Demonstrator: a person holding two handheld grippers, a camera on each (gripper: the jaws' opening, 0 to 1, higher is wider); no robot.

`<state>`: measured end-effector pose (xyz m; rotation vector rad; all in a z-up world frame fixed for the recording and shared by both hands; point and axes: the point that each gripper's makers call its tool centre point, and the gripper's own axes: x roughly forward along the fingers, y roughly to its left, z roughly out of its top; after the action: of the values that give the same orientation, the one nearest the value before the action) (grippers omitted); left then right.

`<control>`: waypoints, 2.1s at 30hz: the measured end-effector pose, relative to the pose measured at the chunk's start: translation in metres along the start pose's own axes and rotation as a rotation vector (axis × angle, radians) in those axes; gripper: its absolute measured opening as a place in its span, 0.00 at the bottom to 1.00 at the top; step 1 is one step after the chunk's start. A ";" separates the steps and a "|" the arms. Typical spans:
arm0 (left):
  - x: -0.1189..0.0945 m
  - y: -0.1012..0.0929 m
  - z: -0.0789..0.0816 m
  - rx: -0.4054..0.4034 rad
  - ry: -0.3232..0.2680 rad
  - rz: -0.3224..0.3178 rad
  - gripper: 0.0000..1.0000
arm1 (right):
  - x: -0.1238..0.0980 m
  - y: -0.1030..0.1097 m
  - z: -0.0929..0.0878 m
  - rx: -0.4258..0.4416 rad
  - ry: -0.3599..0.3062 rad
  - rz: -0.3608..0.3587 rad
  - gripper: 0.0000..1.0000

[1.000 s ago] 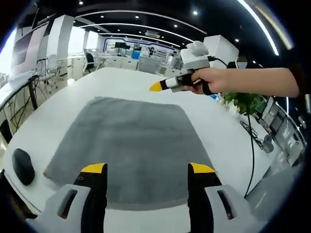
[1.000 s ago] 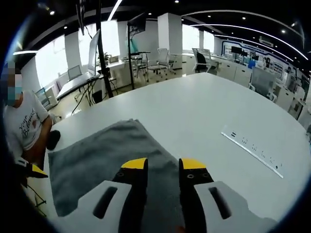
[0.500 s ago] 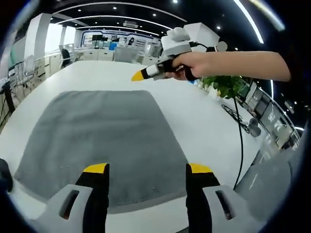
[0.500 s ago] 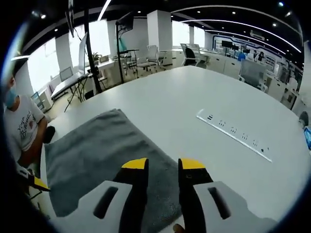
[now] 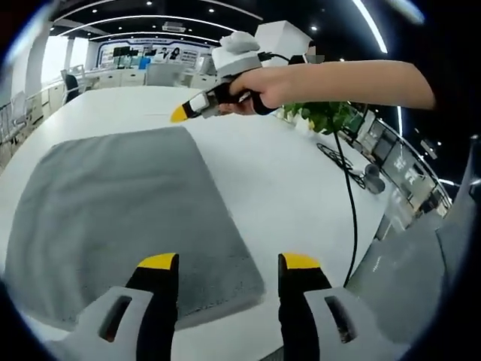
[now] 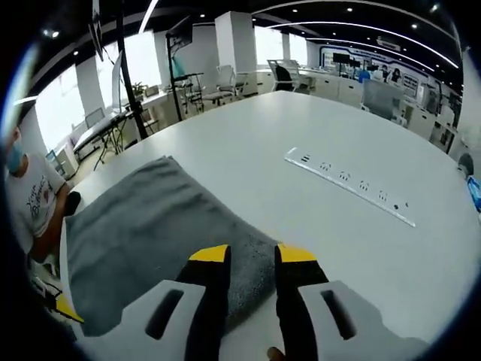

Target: Fold the towel on the table until its edges align and the towel forms a compact rectangular stack.

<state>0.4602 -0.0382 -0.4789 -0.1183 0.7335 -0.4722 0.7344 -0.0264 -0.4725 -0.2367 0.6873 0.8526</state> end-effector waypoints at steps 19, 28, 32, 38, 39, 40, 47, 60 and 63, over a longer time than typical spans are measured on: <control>0.018 -0.030 -0.023 0.136 0.140 0.034 0.36 | 0.000 0.001 -0.029 -0.001 0.048 0.037 0.21; 0.020 -0.020 -0.038 0.211 0.225 0.123 0.29 | 0.002 -0.004 -0.044 0.003 0.074 0.025 0.18; 0.020 -0.017 -0.037 0.210 0.231 0.142 0.26 | 0.007 -0.008 -0.045 0.001 0.076 0.020 0.16; 0.020 -0.015 -0.039 0.217 0.242 0.140 0.25 | 0.005 -0.016 -0.042 0.016 0.051 -0.014 0.16; 0.021 -0.014 -0.039 0.226 0.242 0.138 0.24 | 0.005 -0.018 -0.045 0.008 0.065 -0.020 0.16; 0.021 -0.014 -0.040 0.236 0.243 0.136 0.23 | 0.006 -0.018 -0.048 0.007 0.075 -0.018 0.16; 0.020 -0.011 -0.038 0.223 0.234 0.102 0.14 | 0.002 -0.009 -0.051 0.046 0.082 0.006 0.08; 0.033 -0.045 -0.033 0.186 0.241 -0.037 0.05 | -0.006 -0.025 -0.062 0.073 0.073 0.020 0.01; 0.040 -0.059 -0.033 0.220 0.258 -0.094 0.04 | -0.018 -0.029 -0.067 0.074 0.079 0.012 0.01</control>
<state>0.4419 -0.1067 -0.5124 0.1172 0.9257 -0.6633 0.7170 -0.0863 -0.5138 -0.2010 0.7932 0.8315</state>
